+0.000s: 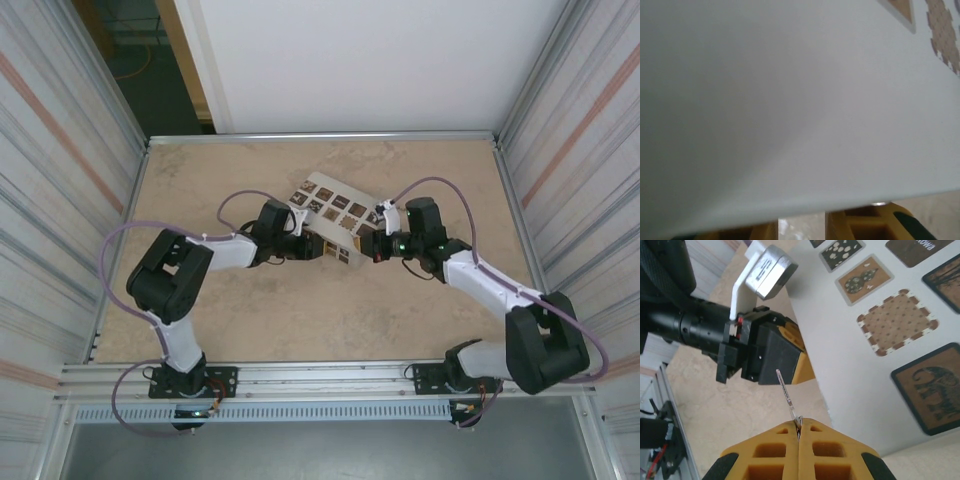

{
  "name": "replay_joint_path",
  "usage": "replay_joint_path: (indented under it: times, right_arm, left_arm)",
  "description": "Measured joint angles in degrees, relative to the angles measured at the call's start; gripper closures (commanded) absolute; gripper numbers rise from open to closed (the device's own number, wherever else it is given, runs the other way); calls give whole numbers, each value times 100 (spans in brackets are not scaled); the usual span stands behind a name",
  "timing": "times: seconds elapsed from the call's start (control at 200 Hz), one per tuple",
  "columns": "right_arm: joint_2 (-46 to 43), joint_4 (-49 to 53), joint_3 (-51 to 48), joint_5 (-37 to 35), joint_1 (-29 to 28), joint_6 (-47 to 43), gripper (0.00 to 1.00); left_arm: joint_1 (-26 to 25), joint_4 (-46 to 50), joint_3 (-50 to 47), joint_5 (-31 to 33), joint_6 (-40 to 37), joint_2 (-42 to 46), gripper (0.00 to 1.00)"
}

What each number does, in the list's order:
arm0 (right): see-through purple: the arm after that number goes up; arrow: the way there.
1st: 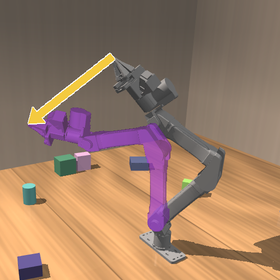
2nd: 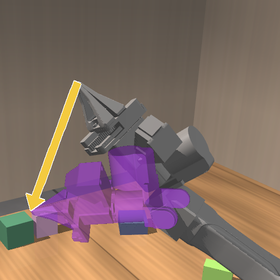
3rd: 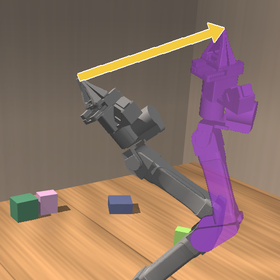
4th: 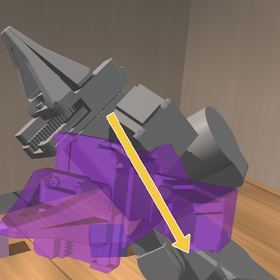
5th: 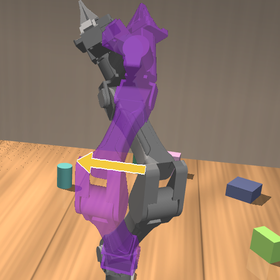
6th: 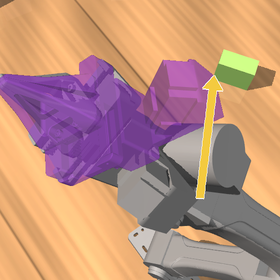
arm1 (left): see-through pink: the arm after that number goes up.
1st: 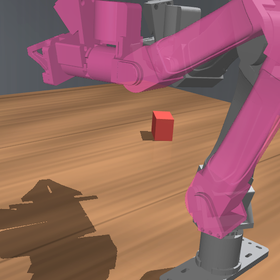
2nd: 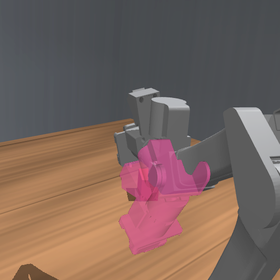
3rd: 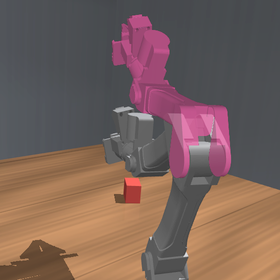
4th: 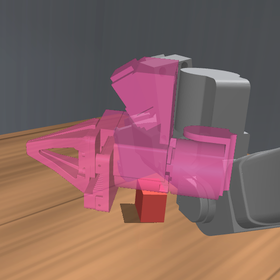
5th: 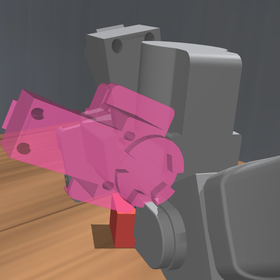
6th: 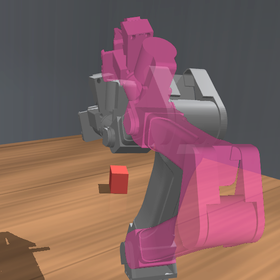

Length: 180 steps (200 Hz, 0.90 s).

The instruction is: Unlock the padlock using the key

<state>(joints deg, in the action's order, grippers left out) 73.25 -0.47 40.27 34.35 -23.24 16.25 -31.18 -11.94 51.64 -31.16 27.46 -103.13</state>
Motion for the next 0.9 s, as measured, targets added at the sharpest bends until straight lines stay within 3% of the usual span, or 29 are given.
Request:
replay_joint_path:
  times: [0.476,0.902]
  right_arm:
    - [-758,52,-1067,-1635,-1582,-481,100]
    - [186,-1038,-1180,-2413,-1993,-538,100]
  left_arm:
    - [-46,748,52,-531,1169,422,86]
    - [-149,918,52,-638,1530,546,87]
